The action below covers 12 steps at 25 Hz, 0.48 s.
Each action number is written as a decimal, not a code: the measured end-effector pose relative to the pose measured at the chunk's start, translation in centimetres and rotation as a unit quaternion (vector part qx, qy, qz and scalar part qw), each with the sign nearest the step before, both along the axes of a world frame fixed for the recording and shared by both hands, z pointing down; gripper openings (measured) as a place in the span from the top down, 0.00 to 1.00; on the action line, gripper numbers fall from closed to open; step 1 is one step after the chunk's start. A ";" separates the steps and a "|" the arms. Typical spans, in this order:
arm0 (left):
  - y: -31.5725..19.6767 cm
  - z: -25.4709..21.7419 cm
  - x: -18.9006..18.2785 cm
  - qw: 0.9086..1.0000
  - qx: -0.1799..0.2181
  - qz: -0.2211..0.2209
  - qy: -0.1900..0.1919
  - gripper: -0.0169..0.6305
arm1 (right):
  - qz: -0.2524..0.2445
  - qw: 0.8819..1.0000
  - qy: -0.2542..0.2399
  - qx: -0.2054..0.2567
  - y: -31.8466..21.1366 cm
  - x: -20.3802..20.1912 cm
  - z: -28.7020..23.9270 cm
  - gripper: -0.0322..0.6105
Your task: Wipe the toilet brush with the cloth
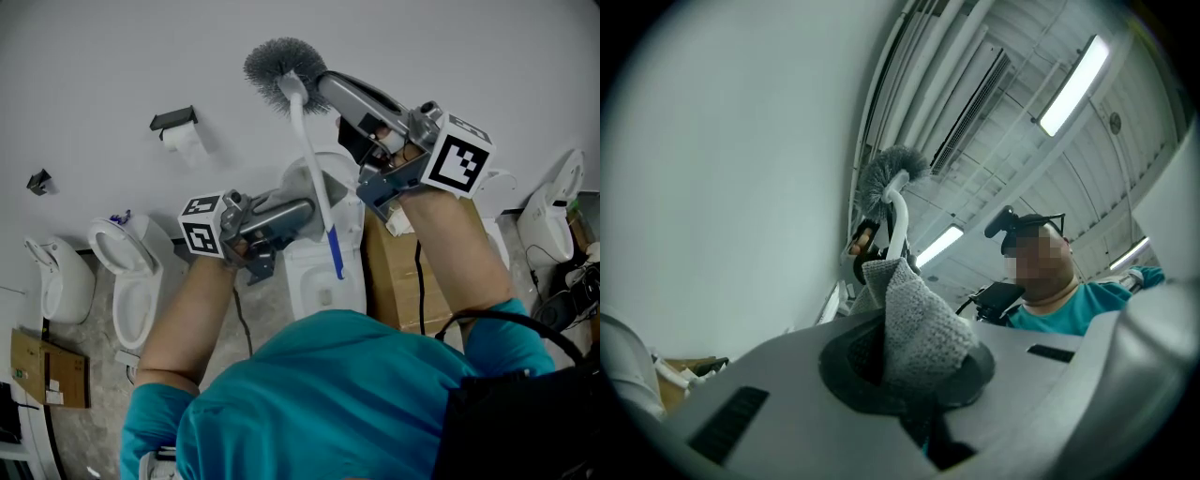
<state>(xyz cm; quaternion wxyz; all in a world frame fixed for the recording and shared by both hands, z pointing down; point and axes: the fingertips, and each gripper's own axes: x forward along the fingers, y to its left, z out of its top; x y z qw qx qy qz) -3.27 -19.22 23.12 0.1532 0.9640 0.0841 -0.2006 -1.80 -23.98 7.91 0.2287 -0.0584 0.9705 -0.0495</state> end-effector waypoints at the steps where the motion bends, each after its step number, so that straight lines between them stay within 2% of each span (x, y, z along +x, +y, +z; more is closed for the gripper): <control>1: 0.2 0.2 0.1 1.000 -0.001 0.004 -0.002 0.95 | 0.000 1.000 0.000 0.001 0.1 0.0 -0.1 0.93; 12: 1.7 3.4 1.1 0.999 -0.021 0.043 -0.018 0.95 | 0.003 1.000 -0.011 0.003 0.3 0.2 -0.3 0.93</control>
